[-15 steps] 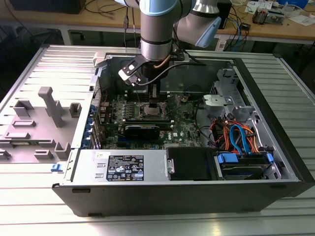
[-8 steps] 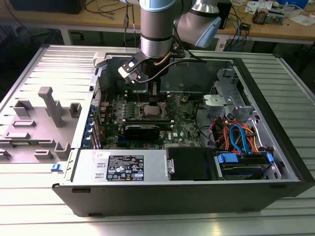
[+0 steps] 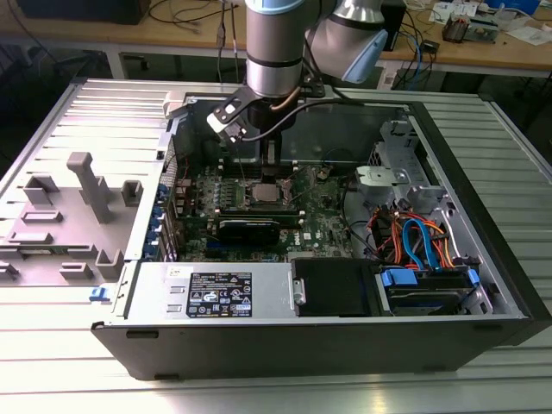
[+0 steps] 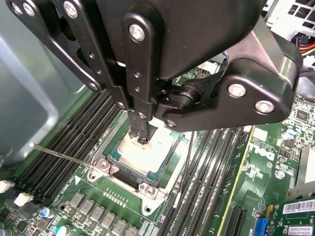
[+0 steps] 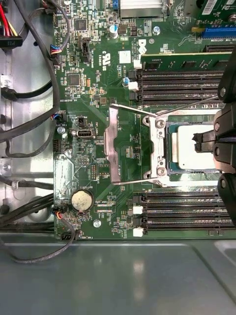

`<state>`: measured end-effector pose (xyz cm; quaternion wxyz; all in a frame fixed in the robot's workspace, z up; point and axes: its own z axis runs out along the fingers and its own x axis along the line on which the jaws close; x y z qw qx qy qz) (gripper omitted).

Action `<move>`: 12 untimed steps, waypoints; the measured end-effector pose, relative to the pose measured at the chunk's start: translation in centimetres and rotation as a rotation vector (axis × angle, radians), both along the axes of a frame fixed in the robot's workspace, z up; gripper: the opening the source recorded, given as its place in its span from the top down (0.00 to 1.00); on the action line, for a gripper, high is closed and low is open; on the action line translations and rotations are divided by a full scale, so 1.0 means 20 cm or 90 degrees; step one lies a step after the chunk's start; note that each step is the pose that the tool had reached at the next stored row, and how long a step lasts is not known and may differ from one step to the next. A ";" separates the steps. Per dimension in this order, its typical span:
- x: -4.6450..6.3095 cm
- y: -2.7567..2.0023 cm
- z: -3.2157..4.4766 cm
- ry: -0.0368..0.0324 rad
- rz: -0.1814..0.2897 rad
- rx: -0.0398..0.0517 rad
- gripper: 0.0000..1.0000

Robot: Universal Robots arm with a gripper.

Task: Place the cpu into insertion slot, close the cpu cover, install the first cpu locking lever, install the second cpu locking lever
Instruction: 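Close the cpu cover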

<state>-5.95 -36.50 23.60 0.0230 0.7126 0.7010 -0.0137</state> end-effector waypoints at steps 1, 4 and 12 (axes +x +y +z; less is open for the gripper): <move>0.00 0.000 0.003 0.0000 0.000 0.0001 0.89; 0.00 0.000 0.015 -0.0001 0.000 0.0001 0.89; 0.00 0.000 0.026 0.0000 0.000 0.0001 0.89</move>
